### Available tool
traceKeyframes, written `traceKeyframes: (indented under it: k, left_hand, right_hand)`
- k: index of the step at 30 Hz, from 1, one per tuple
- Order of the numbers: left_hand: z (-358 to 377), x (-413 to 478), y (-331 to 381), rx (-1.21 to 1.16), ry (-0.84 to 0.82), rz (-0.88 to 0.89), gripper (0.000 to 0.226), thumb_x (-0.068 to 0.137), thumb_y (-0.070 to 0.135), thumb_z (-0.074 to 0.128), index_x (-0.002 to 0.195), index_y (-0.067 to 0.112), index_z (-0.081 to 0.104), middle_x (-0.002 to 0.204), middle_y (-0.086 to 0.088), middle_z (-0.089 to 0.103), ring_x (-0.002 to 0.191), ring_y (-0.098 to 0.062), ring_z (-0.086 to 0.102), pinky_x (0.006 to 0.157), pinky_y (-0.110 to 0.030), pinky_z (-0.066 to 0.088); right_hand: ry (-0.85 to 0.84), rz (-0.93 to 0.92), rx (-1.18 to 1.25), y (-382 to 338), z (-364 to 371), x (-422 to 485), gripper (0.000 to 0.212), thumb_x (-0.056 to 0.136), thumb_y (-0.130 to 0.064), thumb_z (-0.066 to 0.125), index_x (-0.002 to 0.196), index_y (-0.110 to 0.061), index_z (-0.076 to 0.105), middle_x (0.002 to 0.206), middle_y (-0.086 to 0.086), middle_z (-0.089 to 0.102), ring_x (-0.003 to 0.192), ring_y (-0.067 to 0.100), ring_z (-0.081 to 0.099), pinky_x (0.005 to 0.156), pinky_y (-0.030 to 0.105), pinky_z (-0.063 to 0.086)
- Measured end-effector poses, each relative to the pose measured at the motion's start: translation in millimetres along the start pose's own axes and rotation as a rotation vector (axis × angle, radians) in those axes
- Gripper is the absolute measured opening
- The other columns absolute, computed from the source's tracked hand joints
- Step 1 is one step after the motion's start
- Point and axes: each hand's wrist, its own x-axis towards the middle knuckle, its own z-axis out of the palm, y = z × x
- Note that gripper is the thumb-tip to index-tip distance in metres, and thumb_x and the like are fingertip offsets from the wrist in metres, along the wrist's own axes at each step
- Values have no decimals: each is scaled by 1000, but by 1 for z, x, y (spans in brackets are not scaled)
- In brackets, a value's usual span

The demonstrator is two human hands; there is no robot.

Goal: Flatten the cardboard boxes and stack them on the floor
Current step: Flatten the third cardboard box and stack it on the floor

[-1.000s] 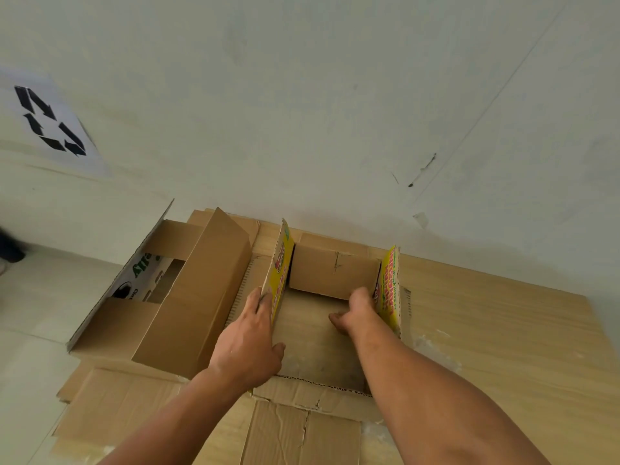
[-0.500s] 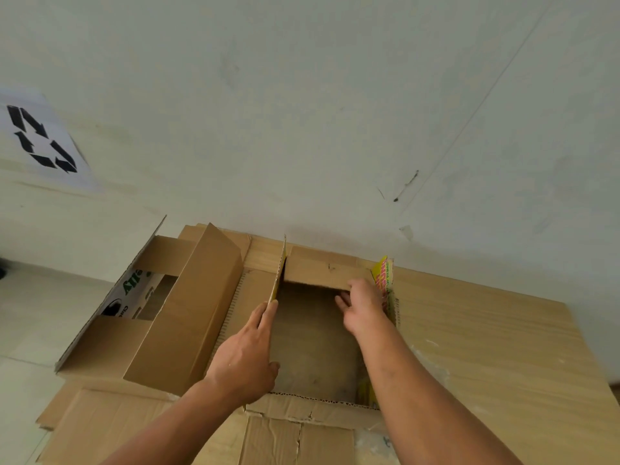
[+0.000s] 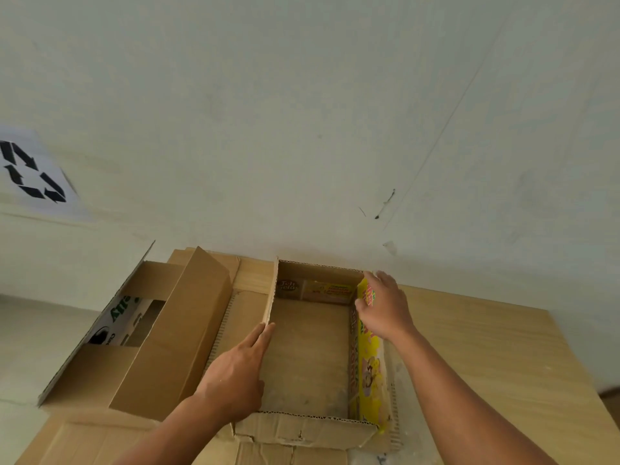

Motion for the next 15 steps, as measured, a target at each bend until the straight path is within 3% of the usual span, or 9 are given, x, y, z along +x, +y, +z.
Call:
traceKeyframes:
  k: [1, 3, 4, 6, 7, 9, 12, 15]
  left_hand:
    - [0, -1, 0, -3, -2, 0, 102, 83, 15, 65, 158, 32, -2, 166, 13, 1, 127, -21, 56, 92, -30, 55]
    - [-1, -2, 1, -9, -3, 0, 102, 83, 14, 64, 158, 32, -2, 166, 13, 1, 129, -22, 54, 95, -31, 54]
    - [-1, -3, 2, -13, -1, 2, 102, 83, 14, 64, 158, 32, -2, 166, 13, 1, 130, -22, 53, 96, -31, 53]
    - [-2, -4, 3, -24, -4, 4, 102, 83, 13, 64, 158, 33, -2, 166, 13, 1, 132, -22, 51, 99, -31, 52]
    - [-2, -4, 3, -28, -7, 7, 102, 83, 13, 65, 158, 32, -3, 166, 13, 1, 133, -22, 50, 100, -30, 51]
    - [-3, -5, 3, -32, -14, 16, 104, 83, 13, 66, 158, 32, -4, 166, 13, 2, 135, -21, 48, 101, -30, 50]
    - [-5, -8, 5, -36, -22, 41, 106, 81, 16, 68, 158, 32, -3, 166, 12, 4, 139, -19, 44, 106, -29, 46]
    - [-8, -14, 11, -52, -41, 78, 101, 81, 14, 65, 158, 32, 2, 165, 13, 8, 143, -16, 37, 110, -26, 38]
  right_hand:
    - [9, 54, 22, 2, 2, -4, 70, 93, -30, 58, 155, -25, 26, 164, 7, 14, 151, 25, 16, 120, 42, 25]
    - [-5, 180, 176, 2, 4, -15, 74, 92, -27, 59, 155, -26, 22, 162, 11, 15, 144, 29, 33, 108, 37, 41]
    - [-32, 228, 245, 0, 3, -22, 76, 92, -25, 58, 156, -26, 17, 159, 13, 24, 131, 29, 49, 97, 33, 48]
    - [-128, 311, 316, -5, 1, -37, 85, 93, -21, 54, 158, -30, -1, 144, 14, 46, 84, 21, 68, 64, 27, 54]
    - [-181, 332, 310, -7, 1, -44, 89, 93, -18, 51, 156, -32, -10, 133, 14, 54, 62, 16, 64, 50, 24, 50]
    - [-262, 343, 248, -10, 3, -59, 96, 93, -15, 48, 151, -32, -26, 116, 13, 63, 44, 11, 52, 37, 19, 40]
    - [-330, 365, 199, -15, 6, -80, 99, 94, -8, 46, 147, -27, -35, 78, 3, 54, 37, 7, 41, 32, 16, 31]
    - [-321, 304, 164, -15, 8, -93, 97, 93, -3, 44, 150, -25, -31, 61, 0, 48, 40, 9, 38, 33, 19, 28]
